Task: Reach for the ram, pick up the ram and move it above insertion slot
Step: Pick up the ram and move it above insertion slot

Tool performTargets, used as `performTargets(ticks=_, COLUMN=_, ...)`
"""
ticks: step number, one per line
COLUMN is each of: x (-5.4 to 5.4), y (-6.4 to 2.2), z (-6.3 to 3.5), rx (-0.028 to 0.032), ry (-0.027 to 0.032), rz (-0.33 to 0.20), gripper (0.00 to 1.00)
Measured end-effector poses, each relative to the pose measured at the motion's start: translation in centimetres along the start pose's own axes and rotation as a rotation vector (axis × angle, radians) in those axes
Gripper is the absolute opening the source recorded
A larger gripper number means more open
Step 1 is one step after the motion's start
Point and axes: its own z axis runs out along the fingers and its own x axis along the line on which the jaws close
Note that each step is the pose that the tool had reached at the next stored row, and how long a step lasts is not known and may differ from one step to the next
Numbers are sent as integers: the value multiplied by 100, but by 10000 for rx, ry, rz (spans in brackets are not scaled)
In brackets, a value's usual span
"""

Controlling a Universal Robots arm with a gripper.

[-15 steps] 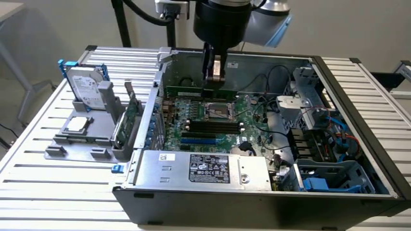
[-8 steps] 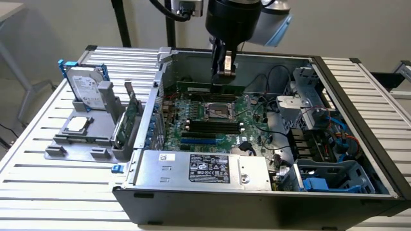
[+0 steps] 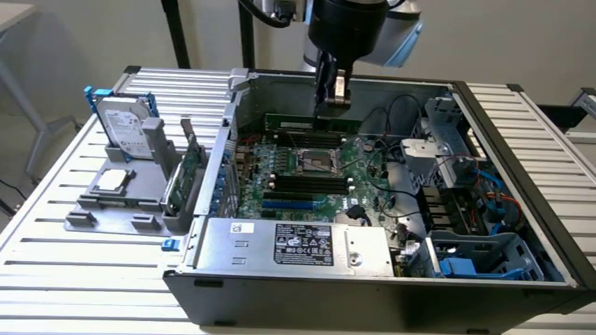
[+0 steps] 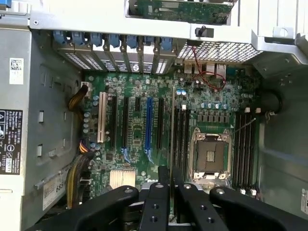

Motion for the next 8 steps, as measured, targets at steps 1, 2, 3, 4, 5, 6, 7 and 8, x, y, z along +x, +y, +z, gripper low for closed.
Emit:
performTargets(ticks=1, x=-6, y=-15, z=3, rx=2, ry=-2, rz=8, gripper=14)
performTargets(ticks=2, x=-10, y=-31, z=4, rx=3, ry=-1, rz=17, gripper=14)
performTargets(ticks=3, x=-13, y=-47, z=5, rx=6, ry=-1, rz=28, gripper=14)
performTargets(ticks=4, x=-13, y=-57, z=6, rx=7, ry=-3, rz=43, gripper=14)
performTargets(ticks=5, x=-13, y=-63, z=5, rx=8, ry=-4, rz=54, gripper=14)
performTargets(ticks=6, x=-13, y=-64, z=5, rx=8, ry=-4, rz=58, gripper=14)
performTargets(ticks=7, x=-13, y=-64, z=5, rx=8, ry=-4, rz=58, gripper=14)
performTargets(ticks=8, x=-14, y=-64, z=5, rx=7, ry=-5, rz=59, gripper=14)
